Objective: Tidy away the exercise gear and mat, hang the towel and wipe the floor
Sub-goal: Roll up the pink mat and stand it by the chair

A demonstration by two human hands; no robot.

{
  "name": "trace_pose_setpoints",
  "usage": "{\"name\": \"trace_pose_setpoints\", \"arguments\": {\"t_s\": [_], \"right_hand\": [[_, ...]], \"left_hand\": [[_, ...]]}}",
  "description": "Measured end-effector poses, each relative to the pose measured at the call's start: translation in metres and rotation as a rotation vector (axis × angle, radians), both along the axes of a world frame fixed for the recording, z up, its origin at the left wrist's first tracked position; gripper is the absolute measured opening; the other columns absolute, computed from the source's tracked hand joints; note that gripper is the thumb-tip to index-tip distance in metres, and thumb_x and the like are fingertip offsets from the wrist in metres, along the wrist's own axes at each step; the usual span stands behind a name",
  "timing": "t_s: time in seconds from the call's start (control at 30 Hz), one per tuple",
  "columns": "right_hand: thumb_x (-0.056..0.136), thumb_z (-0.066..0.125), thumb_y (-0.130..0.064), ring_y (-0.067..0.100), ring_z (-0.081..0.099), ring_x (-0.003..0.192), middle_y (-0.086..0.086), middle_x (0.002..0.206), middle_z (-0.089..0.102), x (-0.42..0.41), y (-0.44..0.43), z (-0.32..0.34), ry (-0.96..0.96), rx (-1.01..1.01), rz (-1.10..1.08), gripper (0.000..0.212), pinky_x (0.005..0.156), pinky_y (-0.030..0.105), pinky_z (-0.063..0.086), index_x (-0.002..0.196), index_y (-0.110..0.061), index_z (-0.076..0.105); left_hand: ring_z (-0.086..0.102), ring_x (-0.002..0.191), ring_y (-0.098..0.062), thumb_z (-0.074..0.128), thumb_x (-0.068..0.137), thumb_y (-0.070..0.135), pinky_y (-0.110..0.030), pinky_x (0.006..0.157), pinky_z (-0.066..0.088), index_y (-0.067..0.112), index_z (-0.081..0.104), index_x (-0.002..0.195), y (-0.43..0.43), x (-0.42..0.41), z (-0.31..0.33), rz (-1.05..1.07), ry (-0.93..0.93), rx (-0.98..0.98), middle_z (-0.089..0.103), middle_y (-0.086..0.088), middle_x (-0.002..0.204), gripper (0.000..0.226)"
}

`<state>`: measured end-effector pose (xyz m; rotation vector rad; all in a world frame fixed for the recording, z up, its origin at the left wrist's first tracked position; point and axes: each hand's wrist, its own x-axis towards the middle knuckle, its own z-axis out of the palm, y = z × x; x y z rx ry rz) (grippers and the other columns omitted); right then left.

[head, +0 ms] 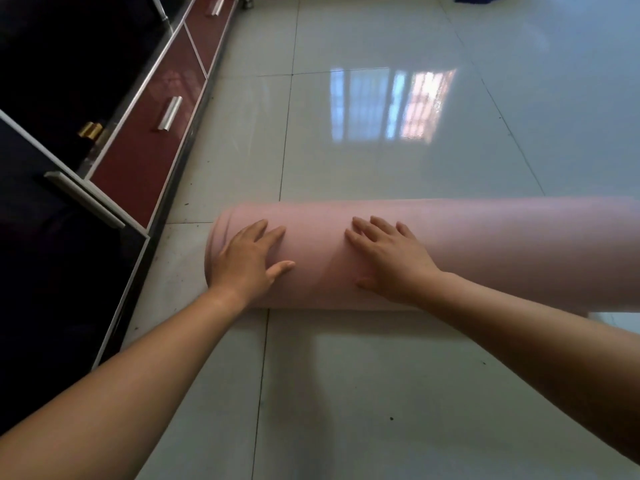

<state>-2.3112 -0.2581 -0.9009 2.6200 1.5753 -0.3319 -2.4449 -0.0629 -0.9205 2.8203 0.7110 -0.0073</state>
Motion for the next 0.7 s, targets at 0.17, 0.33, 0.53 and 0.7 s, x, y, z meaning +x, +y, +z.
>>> {"name": "trace_pose_setpoints", "arguments": {"t_s": [0.17,0.33,0.53,0.7], "right_hand": [[0.078,0.065,-0.050,0.024,0.006,0.143,0.001,0.157,0.003,-0.021,0.040,-0.006,0.025,-0.003,0.033,0.094,0.111,0.053,0.012,0.148,-0.021,0.008],[0.076,0.066,-0.052,0.021,0.006,0.143,-0.002,0.157,0.003,-0.016,0.049,-0.006,0.031,-0.020,0.013,0.096,0.111,0.051,0.014,0.148,-0.025,0.008],[0.077,0.064,-0.053,0.019,0.004,0.144,-0.004,0.157,0.000,-0.018,0.048,-0.011,0.030,-0.017,-0.008,0.095,0.112,0.048,0.011,0.148,-0.027,0.007],[0.076,0.064,-0.053,0.019,0.003,0.144,-0.004,0.158,-0.001,-0.022,0.044,-0.013,0.033,-0.009,-0.017,0.095,0.112,0.046,0.010,0.148,-0.028,0.007]], "left_hand": [[0.030,0.136,-0.024,0.060,0.084,0.047,-0.041,0.108,0.034,0.028,0.038,0.140,0.024,-0.027,-0.005,0.077,-0.015,-0.015,0.029,-0.002,0.151,0.063],[0.036,0.132,-0.025,0.066,0.081,0.042,-0.038,0.109,0.033,0.020,0.037,0.141,0.047,-0.053,-0.015,0.251,-0.123,-0.148,0.037,-0.006,0.146,0.069],[0.044,0.127,-0.025,0.067,0.082,0.039,-0.041,0.105,0.039,0.021,0.029,0.144,0.047,-0.056,-0.023,0.490,-0.254,-0.577,0.039,-0.004,0.145,0.075],[0.047,0.122,-0.026,0.068,0.081,0.038,-0.044,0.100,0.044,0.020,0.033,0.142,0.041,-0.056,-0.027,0.566,-0.316,-0.723,0.046,-0.005,0.140,0.072]]}}
